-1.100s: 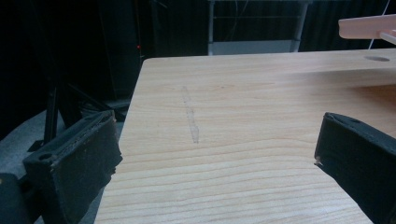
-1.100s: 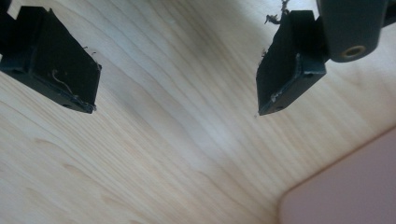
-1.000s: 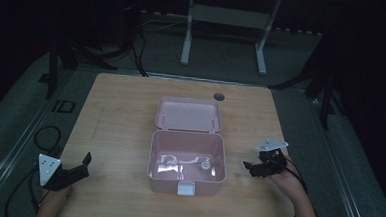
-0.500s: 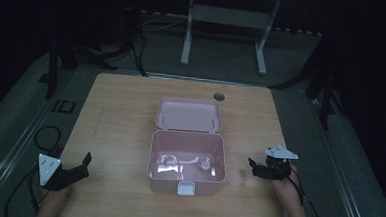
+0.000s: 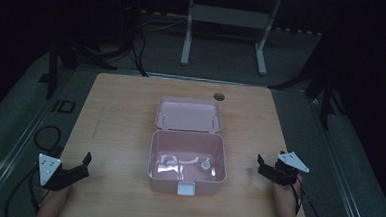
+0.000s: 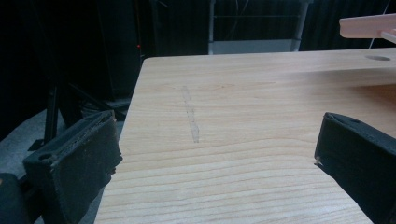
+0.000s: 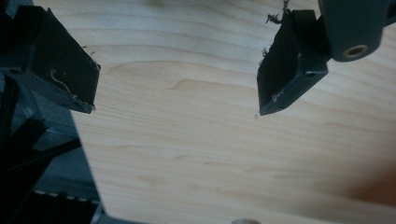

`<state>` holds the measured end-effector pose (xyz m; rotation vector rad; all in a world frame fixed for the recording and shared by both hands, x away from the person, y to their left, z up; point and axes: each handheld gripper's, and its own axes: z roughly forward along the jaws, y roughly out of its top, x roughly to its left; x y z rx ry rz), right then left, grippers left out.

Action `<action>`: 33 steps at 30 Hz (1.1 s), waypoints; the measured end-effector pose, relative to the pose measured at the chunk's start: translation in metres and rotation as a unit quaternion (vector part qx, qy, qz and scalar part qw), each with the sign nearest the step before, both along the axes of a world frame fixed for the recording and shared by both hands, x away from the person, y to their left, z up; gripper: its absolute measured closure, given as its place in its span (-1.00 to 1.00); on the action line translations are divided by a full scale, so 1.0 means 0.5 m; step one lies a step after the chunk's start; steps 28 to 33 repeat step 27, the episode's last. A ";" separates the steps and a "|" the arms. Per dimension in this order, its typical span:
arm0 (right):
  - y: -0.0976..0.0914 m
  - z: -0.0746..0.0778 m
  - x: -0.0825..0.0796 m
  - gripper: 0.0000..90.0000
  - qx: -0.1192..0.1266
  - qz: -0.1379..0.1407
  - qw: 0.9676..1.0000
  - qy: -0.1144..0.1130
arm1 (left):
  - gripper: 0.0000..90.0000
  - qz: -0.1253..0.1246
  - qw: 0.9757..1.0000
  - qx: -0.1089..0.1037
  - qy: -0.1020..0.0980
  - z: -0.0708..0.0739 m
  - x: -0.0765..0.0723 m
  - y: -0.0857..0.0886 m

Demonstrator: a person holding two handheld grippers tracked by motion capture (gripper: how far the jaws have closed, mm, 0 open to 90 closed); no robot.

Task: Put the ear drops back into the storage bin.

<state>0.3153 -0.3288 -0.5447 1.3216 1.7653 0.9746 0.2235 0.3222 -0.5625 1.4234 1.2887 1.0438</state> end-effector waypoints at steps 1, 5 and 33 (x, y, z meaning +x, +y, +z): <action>-0.001 -0.001 -0.002 -0.72 -0.002 -0.007 1.000 -0.010 | -0.99 0.000 1.000 0.000 0.000 0.000 0.000 0.000; -0.002 -0.004 -0.013 -0.72 0.001 -0.018 0.999 -0.042 | -0.99 -0.001 1.000 0.000 -0.001 0.000 0.000 0.000; -0.021 0.007 -0.028 -0.72 0.034 -0.023 0.994 -0.104 | -0.99 -0.002 1.000 -0.002 -0.002 0.000 0.000 0.001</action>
